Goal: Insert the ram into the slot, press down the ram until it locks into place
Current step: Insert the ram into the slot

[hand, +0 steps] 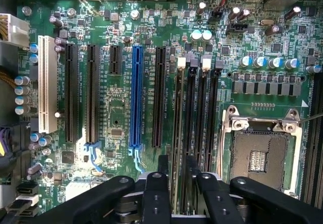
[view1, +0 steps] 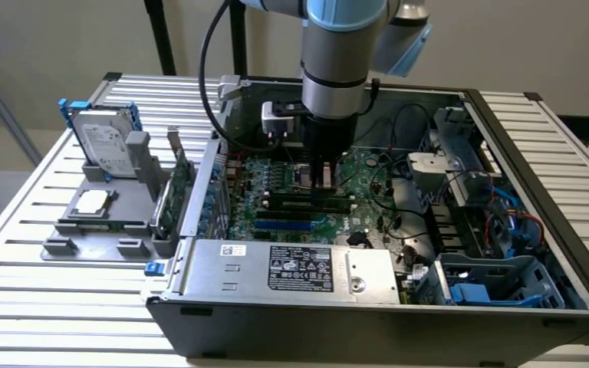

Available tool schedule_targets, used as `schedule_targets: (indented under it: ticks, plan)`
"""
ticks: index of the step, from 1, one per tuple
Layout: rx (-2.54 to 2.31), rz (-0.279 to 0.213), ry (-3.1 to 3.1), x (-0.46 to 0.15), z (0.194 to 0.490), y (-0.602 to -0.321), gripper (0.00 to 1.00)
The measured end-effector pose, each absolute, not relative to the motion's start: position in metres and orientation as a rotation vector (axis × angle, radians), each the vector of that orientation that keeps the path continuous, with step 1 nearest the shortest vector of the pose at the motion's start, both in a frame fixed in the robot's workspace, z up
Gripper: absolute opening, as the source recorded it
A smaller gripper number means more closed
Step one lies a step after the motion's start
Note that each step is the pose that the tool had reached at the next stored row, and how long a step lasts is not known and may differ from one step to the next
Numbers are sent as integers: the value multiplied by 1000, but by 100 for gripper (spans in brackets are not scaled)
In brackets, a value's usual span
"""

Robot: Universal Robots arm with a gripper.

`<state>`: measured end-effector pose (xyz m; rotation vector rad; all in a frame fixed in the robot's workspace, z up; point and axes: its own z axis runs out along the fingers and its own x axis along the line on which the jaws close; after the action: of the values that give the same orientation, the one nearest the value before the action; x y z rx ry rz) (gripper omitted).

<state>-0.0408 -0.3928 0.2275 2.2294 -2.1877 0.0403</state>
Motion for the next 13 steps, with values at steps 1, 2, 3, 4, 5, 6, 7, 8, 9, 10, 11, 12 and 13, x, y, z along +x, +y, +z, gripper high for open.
schedule_targets:
  ticks: [1, 2, 3, 4, 5, 6, 7, 8, 9, 10, 11, 12, 13]
  plan:
    - [2229, 40, -2187, -41, 230, -393, 28]
    - [2228, 39, -2187, -41, 233, -393, 28]
    - [2228, 37, -2186, -41, 235, -393, 28]
    - [2227, 35, -2185, -41, 238, -393, 28]
    - [2226, 33, -2184, -41, 240, -393, 28]
    - [2225, 31, -2183, -42, 241, -393, 28]
    - [2224, 27, -2181, -42, 242, -393, 28]
    - [2222, 23, -2180, -42, 243, -393, 28]
    - [2221, 20, -2179, -42, 243, -393, 26]
    - [2220, 17, -2177, -42, 243, -393, 26]
    - [2220, 16, -2177, -42, 243, -393, 13]
    - [2220, 15, -2178, -42, 243, -393, 13]
    - [2220, 15, -2178, -42, 243, -393, 11]
